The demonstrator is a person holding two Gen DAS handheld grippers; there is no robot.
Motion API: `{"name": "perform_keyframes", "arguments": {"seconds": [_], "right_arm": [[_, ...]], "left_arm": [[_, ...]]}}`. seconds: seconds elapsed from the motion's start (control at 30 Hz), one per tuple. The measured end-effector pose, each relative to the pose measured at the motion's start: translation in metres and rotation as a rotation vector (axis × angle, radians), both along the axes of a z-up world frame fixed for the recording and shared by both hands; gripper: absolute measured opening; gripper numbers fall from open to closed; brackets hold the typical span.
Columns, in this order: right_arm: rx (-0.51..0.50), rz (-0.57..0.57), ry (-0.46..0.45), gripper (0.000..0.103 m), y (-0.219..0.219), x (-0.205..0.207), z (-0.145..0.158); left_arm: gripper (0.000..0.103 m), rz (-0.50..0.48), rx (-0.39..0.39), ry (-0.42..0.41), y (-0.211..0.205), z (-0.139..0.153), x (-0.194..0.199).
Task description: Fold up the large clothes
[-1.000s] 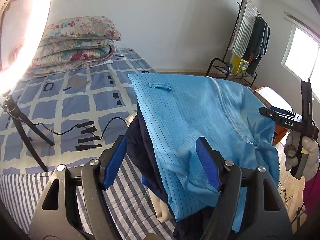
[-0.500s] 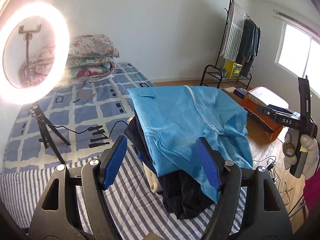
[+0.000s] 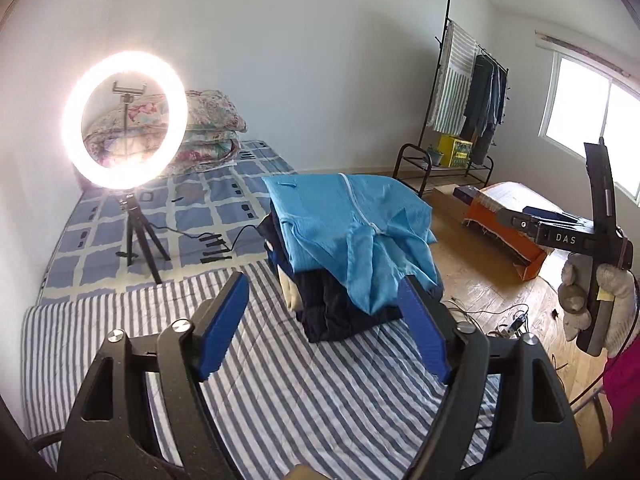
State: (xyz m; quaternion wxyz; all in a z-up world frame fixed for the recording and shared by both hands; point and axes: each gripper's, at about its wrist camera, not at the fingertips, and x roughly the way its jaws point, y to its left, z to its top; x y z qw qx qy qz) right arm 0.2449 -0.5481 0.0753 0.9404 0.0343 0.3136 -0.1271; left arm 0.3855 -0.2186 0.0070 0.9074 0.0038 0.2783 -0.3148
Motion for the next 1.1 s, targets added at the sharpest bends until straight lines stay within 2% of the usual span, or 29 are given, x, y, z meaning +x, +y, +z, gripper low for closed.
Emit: {"name": "perform_keyframes", "arguments": {"seconds": [0.17,0.23,0.3,0.4,0.53,0.77,1.1], "right_arm": [[-0.007,0.030,0.000,0.094,0.039,-0.045,0.003],[-0.003,0.041,-0.017,0.097,0.057,-0.069,0.003],[-0.015,0.049,-0.029,0.099,0.071,-0.085,0.002],[-0.031,0.068,-0.031,0.100,0.091,-0.105,-0.004],[-0.001,0.082,-0.047,0.100,0.109,-0.132,-0.012],[-0.030,0.100,-0.059,0.100,0.138,-0.172,-0.031],[-0.047,0.103,-0.112,0.103,0.159,-0.192,-0.045]], "left_arm": [[0.084,0.022,0.009,-0.011,0.028,0.005,-0.055],[0.089,0.033,0.012,-0.023,0.038,0.006,-0.076],[0.090,0.050,0.028,-0.050,0.048,0.007,-0.099],[0.094,0.073,0.044,-0.070,0.061,0.006,-0.127],[0.096,0.099,0.034,-0.068,0.076,0.003,-0.155],[0.096,0.127,0.027,-0.072,0.094,-0.011,-0.188],[0.097,0.126,0.060,-0.098,0.098,-0.024,-0.210]]}}
